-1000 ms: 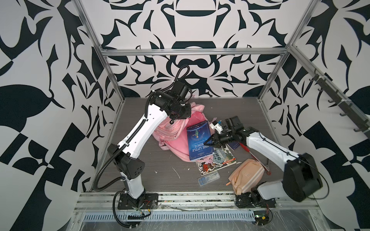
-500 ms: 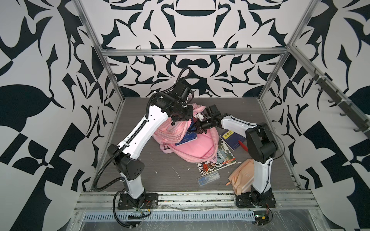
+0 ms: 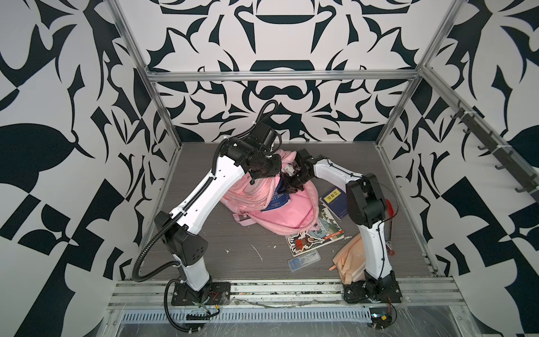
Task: Pack books, pencil case, and school supplies into a backpack
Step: Place the book in the student bag.
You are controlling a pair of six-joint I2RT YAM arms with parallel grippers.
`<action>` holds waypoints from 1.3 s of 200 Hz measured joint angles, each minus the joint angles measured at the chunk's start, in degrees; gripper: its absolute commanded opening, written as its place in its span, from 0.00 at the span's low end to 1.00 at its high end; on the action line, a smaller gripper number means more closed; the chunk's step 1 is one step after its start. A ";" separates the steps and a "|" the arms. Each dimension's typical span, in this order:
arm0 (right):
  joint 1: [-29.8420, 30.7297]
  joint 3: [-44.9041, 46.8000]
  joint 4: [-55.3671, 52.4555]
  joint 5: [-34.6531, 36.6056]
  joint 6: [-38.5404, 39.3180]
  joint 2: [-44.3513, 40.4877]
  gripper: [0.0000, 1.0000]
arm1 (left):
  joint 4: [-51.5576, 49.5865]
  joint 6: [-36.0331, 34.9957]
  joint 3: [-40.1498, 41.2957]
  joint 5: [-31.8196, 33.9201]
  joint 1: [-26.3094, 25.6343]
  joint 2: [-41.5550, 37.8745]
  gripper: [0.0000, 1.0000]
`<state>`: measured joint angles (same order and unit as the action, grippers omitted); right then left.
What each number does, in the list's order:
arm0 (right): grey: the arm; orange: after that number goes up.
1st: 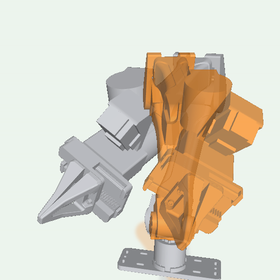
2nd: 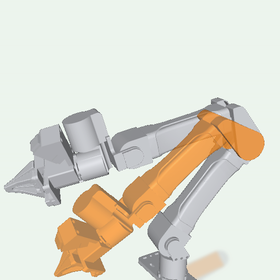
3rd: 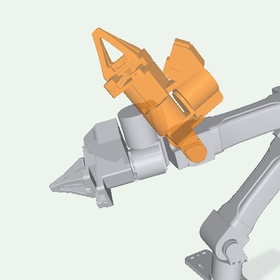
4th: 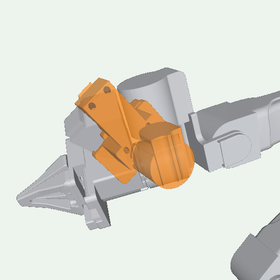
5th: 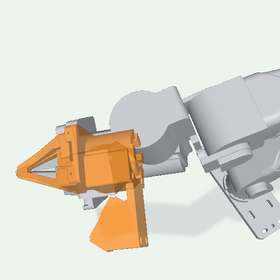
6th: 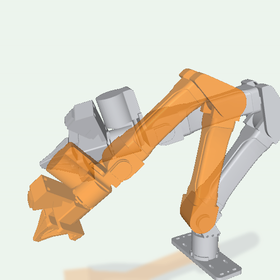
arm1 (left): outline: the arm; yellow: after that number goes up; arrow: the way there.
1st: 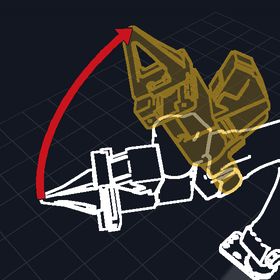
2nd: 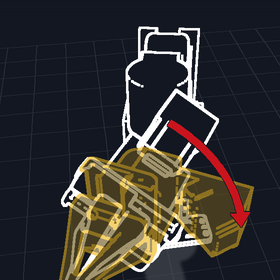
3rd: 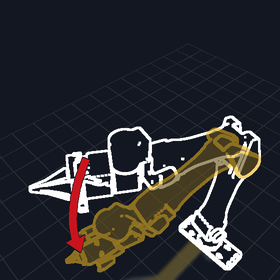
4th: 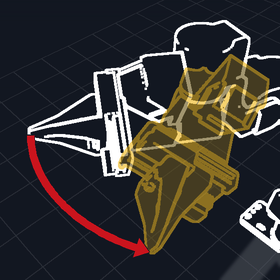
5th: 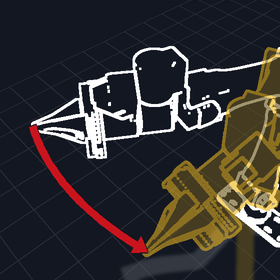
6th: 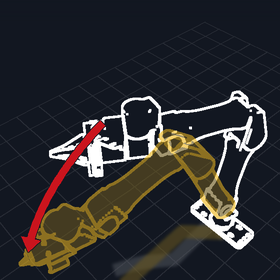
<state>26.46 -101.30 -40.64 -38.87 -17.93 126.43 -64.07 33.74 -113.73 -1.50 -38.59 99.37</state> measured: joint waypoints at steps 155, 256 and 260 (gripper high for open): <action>0.11 36.06 -0.79 4.63 -10.58 -36.94 0.57 | 3.41 0.07 2.60 -6.88 3.13 0.00 0.00; 1.88 43.50 24.63 2.86 -28.63 -25.79 0.55 | 6.40 1.29 5.46 -9.55 3.69 0.00 0.00; 1.88 43.52 25.20 2.67 -29.03 -25.53 0.55 | 6.40 1.38 5.44 -9.60 3.72 0.00 0.00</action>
<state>28.34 -57.78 -15.44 -36.21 -46.96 100.90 -57.67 35.11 -108.29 -11.09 -34.87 99.37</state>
